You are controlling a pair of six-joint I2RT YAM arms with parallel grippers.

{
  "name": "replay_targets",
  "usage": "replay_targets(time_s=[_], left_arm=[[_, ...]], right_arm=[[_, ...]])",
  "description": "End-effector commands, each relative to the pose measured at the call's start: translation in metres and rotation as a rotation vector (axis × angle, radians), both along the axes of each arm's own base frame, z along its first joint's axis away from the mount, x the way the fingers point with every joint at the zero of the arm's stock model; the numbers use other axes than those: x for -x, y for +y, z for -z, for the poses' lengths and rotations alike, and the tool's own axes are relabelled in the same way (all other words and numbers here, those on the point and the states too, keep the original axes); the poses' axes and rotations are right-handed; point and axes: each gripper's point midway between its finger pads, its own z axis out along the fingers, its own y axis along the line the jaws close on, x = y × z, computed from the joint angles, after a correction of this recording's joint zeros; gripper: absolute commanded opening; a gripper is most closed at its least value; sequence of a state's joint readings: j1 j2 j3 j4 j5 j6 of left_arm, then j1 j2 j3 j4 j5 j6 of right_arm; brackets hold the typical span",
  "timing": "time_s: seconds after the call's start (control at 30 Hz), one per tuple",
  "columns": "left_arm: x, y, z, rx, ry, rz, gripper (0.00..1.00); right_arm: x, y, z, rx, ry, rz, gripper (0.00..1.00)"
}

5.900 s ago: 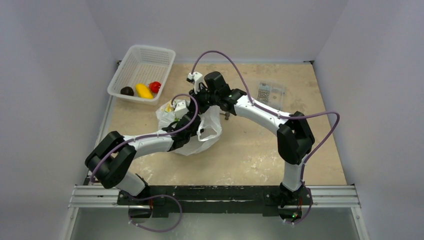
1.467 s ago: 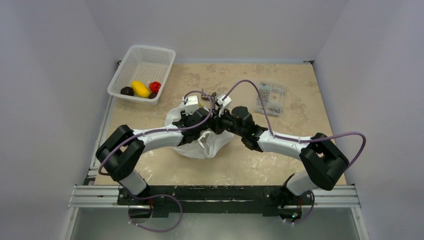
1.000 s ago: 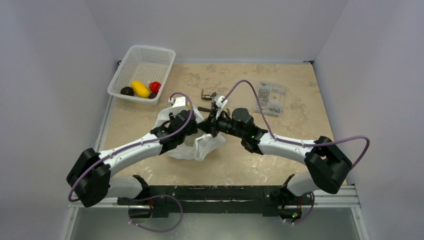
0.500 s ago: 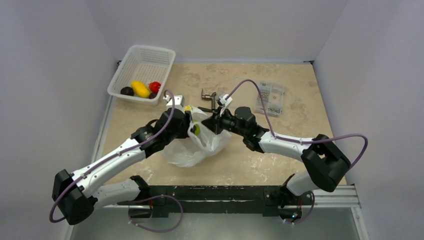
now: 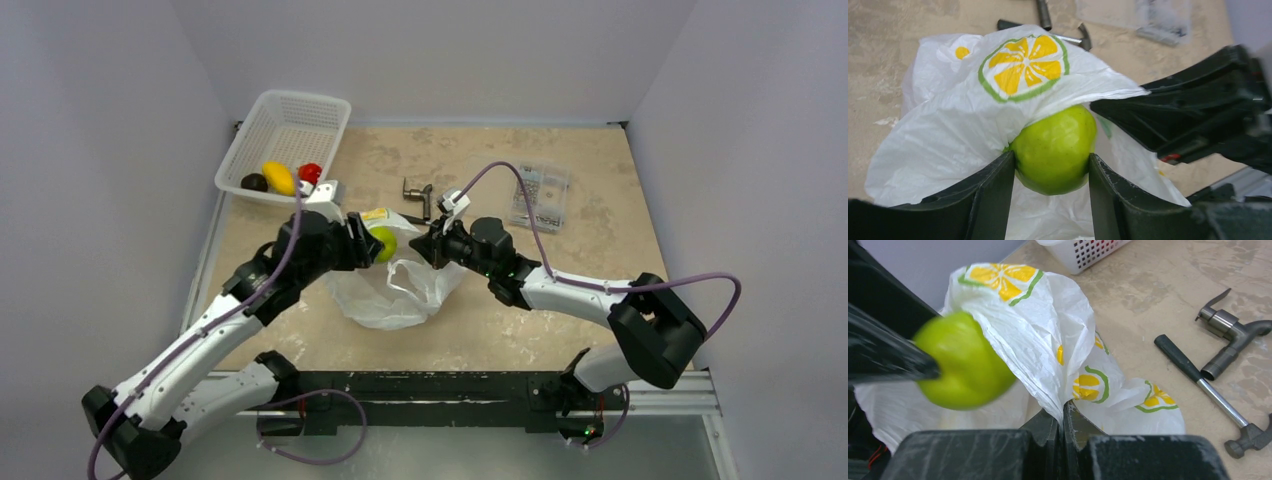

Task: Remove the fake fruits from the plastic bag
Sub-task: Take out the fake fruit from the plastic bag, then place the fake fruit in the bin.

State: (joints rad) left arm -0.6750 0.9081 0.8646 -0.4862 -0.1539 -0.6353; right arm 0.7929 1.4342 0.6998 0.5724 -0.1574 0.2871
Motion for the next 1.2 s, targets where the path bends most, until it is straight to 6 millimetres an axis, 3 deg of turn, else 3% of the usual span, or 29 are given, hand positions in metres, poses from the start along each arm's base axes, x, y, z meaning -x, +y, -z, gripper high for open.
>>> replay_targets(time_s=[0.0, 0.27, 0.57, 0.67, 0.77, 0.87, 1.07, 1.17], left_arm=[[0.009, -0.016, -0.093, 0.267, -0.157, 0.164, 0.06], [-0.017, -0.022, -0.159, 0.443, -0.236, 0.237, 0.05], [-0.093, 0.037, -0.19, 0.515, -0.35, -0.031, 0.04], [-0.133, 0.079, -0.171, 0.451, -0.313, -0.229, 0.03], [-0.167, 0.123, -0.132, 0.443, -0.173, -0.455, 0.05], [-0.197, 0.163, -0.1, 0.447, -0.152, -0.612, 0.07], [-0.242, 0.212, -0.041, 0.302, -0.063, -0.739, 0.13], [-0.251, 0.225, -0.022, 0.197, -0.029, -0.752, 0.47]], right_arm=[[-0.009, -0.005, -0.02, -0.032, -0.063, 0.051, 0.0], [-0.008, -0.003, -0.018, -0.028, -0.057, 0.037, 0.0], [-0.008, -0.005, -0.021, -0.025, -0.066, 0.045, 0.0], [-0.008, -0.004, -0.02, -0.024, -0.064, 0.039, 0.0], [-0.008, -0.003, -0.021, -0.023, -0.067, 0.035, 0.0], [-0.008, -0.003, -0.022, -0.025, -0.068, 0.034, 0.0], [-0.007, -0.002, -0.021, -0.021, -0.069, 0.031, 0.0], [-0.007, -0.003, -0.021, -0.02, -0.071, 0.032, 0.0]])
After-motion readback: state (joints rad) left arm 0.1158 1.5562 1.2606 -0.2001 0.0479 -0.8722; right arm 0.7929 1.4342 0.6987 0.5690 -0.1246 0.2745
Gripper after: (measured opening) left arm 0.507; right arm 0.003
